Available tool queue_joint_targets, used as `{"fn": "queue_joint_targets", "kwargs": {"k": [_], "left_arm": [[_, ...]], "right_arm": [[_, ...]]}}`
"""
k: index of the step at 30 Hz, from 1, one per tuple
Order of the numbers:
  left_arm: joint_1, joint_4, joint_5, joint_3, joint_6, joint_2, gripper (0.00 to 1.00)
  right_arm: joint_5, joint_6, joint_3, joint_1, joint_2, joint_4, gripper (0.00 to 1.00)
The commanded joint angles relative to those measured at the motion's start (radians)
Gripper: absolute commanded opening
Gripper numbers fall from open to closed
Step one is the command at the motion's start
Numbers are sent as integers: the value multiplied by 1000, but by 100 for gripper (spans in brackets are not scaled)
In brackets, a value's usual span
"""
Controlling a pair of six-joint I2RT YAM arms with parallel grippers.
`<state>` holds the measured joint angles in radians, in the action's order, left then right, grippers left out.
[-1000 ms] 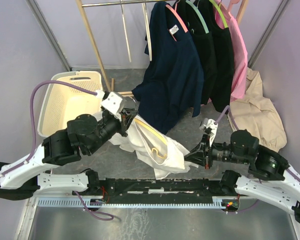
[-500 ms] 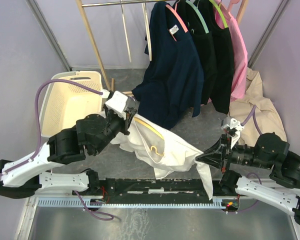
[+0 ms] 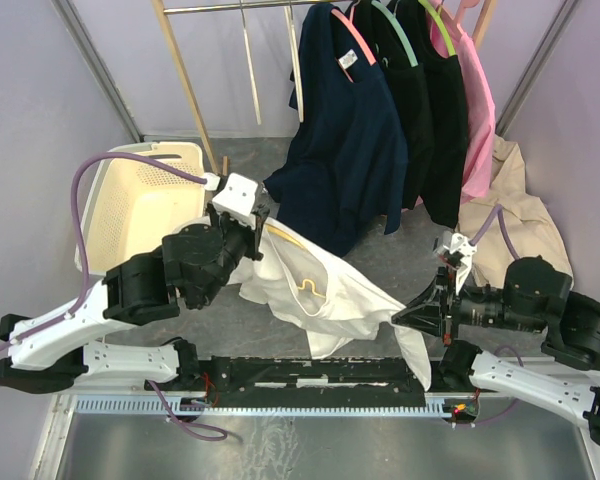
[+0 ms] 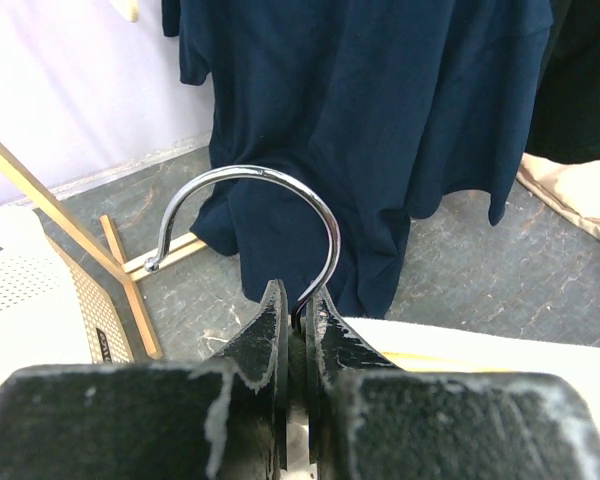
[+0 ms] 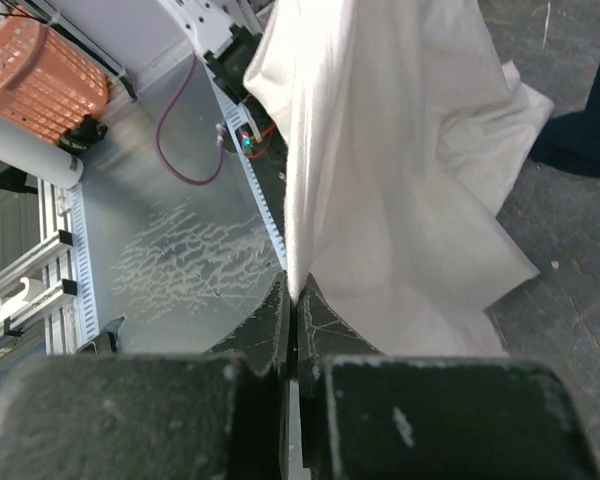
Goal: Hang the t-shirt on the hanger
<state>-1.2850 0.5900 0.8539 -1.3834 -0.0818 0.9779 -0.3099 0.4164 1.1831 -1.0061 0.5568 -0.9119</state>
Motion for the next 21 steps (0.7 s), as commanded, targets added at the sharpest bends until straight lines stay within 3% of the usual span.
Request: {"fn": "queue_joint_targets", "kwargs": {"k": [1, 11, 21], "left_arm": [[9, -105, 133, -77, 22, -30, 3], [9, -154, 148, -78, 84, -31, 3], [9, -293, 193, -6, 189, 1, 3]], "right_arm": [[27, -16, 35, -4, 17, -91, 1], [118, -18, 117, -4, 42, -171, 1], [41, 34, 145, -3, 50, -41, 1]]}}
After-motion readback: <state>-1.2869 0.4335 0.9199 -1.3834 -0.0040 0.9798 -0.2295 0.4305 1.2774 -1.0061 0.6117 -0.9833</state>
